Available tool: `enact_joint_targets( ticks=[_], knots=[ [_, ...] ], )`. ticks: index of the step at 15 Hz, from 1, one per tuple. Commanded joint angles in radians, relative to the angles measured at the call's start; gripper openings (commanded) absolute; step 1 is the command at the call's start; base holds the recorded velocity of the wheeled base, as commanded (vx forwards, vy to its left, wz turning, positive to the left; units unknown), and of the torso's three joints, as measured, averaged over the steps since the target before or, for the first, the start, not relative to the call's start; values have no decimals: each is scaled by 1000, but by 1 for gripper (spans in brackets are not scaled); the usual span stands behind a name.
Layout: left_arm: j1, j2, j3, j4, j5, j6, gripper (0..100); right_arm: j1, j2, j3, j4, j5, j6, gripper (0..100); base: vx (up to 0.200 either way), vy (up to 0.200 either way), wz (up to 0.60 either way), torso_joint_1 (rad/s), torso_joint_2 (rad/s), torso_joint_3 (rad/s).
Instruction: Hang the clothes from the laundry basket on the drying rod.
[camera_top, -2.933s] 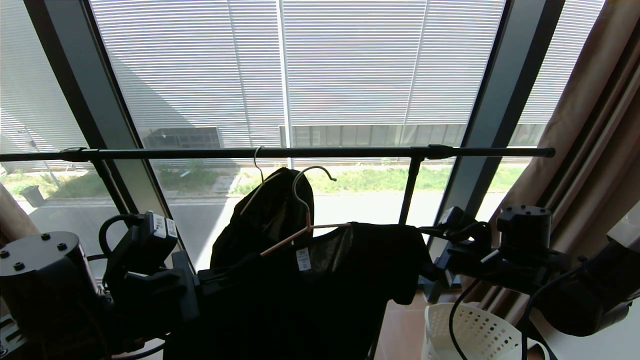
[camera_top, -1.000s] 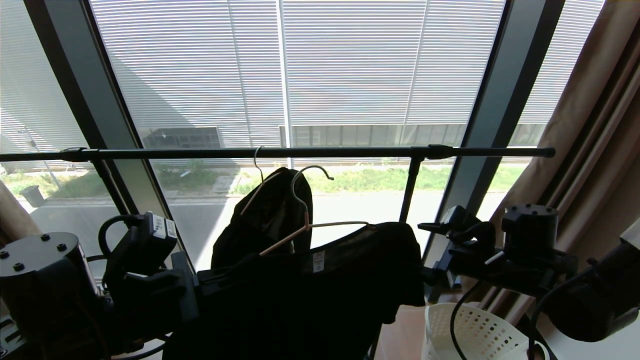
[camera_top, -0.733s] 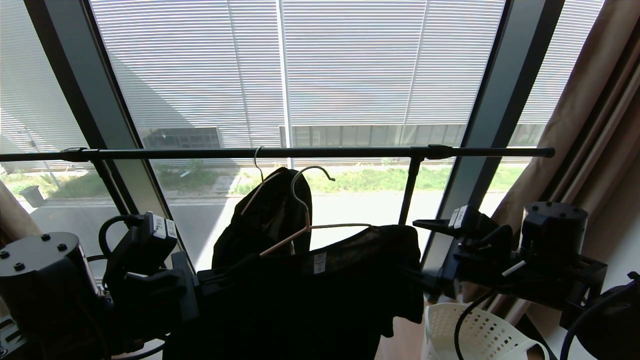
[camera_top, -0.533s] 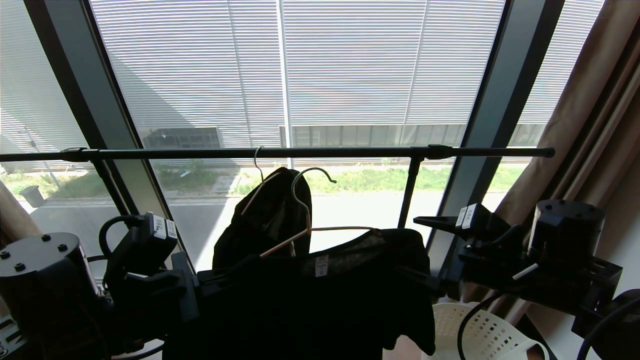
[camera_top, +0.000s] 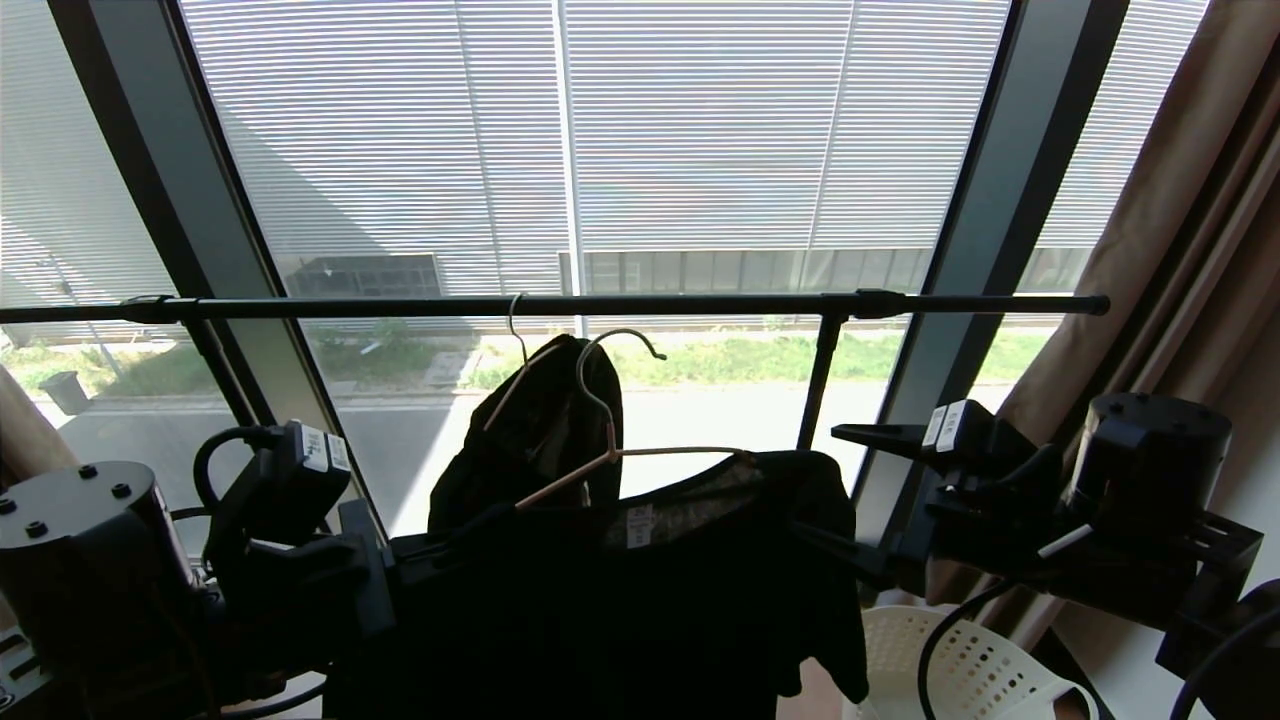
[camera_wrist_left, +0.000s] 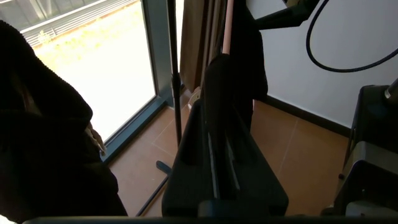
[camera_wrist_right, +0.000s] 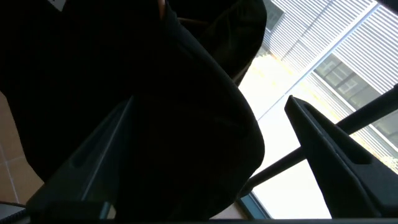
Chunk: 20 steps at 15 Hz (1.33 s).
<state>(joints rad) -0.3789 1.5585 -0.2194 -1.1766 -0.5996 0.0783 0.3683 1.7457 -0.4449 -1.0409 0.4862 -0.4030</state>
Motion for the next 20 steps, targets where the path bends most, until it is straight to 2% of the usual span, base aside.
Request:
enact_joint_targets(
  ticks=[1, 4, 13, 18, 20],
  knots=[
    [32, -3, -9, -14, 0, 0, 0, -2, 0, -1, -1, 0, 0, 100, 0, 0, 0, 0, 0, 0],
    [72, -2, -11, -69, 0, -3, 0, -2, 6, -3, -1, 0, -2, 100, 0, 0, 0, 0, 0, 0],
    [86, 14, -28, -71, 14, -8, 0, -3, 21, -5, -1, -1, -4, 100, 0, 0, 0, 0, 0, 0],
    [-20, 94, -61, -71, 264, -14, 0, -3, 24, -5, -1, -3, -4, 100, 0, 0, 0, 0, 0, 0],
    [-78, 109, -78, -71, 348, -52, 0, -3, 24, -5, -1, -5, -4, 100, 0, 0, 0, 0, 0, 0]
  ],
)
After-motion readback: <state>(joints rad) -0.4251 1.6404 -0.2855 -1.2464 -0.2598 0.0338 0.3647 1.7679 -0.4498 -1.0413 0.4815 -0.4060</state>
